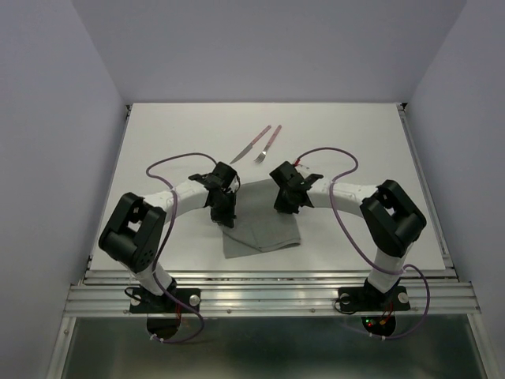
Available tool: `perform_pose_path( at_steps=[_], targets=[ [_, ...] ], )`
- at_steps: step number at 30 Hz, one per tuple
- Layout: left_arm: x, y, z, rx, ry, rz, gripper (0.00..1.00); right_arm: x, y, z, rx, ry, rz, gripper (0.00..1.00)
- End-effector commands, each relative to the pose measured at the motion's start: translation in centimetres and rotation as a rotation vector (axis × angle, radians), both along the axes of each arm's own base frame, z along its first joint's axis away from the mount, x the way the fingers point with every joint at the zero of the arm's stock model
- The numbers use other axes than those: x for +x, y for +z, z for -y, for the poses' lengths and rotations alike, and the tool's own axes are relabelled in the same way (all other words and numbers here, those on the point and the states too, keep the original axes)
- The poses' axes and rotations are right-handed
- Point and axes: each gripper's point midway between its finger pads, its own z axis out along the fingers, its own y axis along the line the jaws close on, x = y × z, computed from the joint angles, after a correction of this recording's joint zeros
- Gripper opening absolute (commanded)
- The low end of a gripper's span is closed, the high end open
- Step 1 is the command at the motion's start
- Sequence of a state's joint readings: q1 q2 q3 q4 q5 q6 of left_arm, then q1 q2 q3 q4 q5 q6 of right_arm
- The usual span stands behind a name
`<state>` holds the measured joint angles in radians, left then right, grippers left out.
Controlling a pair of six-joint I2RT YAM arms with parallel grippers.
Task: Fold the napkin into a case and place the utensils inside
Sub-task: Smooth out the square-folded napkin at the center of the board.
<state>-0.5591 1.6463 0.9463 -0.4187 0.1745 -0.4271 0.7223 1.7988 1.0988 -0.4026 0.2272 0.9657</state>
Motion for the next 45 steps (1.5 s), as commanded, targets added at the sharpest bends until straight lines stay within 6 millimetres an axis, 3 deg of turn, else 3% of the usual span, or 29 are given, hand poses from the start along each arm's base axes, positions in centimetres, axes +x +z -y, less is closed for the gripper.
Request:
perform_pose_path(
  at_steps=[1,3,6,10,14,21,32,34,38,41,45],
  targets=[
    [-2.6,0.9,-2.4,0.043,0.025,-0.012,0.00,-0.5,-2.7,2.7,-0.090,-0.044,-0.056,0.05],
    [-3.6,0.9,-3.3,0.068,0.043,-0.027,0.00,-0.4,-2.6,2.6,-0.088,-0.039,-0.055,0.05],
    [-2.9,3.3,-4.0,0.082,0.085,0.038,0.00,-0.3,-2.3,2.5,-0.084,-0.035,-0.048,0.05],
    [-0.3,8.1,-3.8,0.002,0.184,0.176,0.00,-0.3,-1.6,2.5,-0.073,-0.032,-0.035,0.05],
    [1.5,9.8,-3.0,-0.061,0.222,0.245,0.00,-0.2,-1.0,2.4,-0.062,-0.027,-0.021,0.05],
    [2.9,7.5,-0.3,-0.131,0.197,0.186,0.00,-0.4,-0.6,2.1,-0.037,-0.019,-0.020,0.05],
    [4.8,5.1,-1.0,-0.054,0.229,0.169,0.00,-0.8,-0.4,2.2,-0.027,-0.005,-0.016,0.05],
    [5.2,4.7,-1.3,-0.046,0.234,0.167,0.00,-0.9,0.1,1.9,-0.007,0.024,-0.004,0.05],
    [6.7,4.2,-1.9,-0.027,0.247,0.169,0.00,-1.0,3.1,0.9,0.055,0.076,0.032,0.07],
    [7.8,4.3,-1.9,-0.033,0.250,0.180,0.00,-1.3,4.8,1.6,0.050,0.085,0.061,0.07],
    [9.3,4.6,-2.5,-0.035,0.266,0.193,0.00,-3.1,5.3,2.8,0.038,0.094,0.051,0.07]
  ],
)
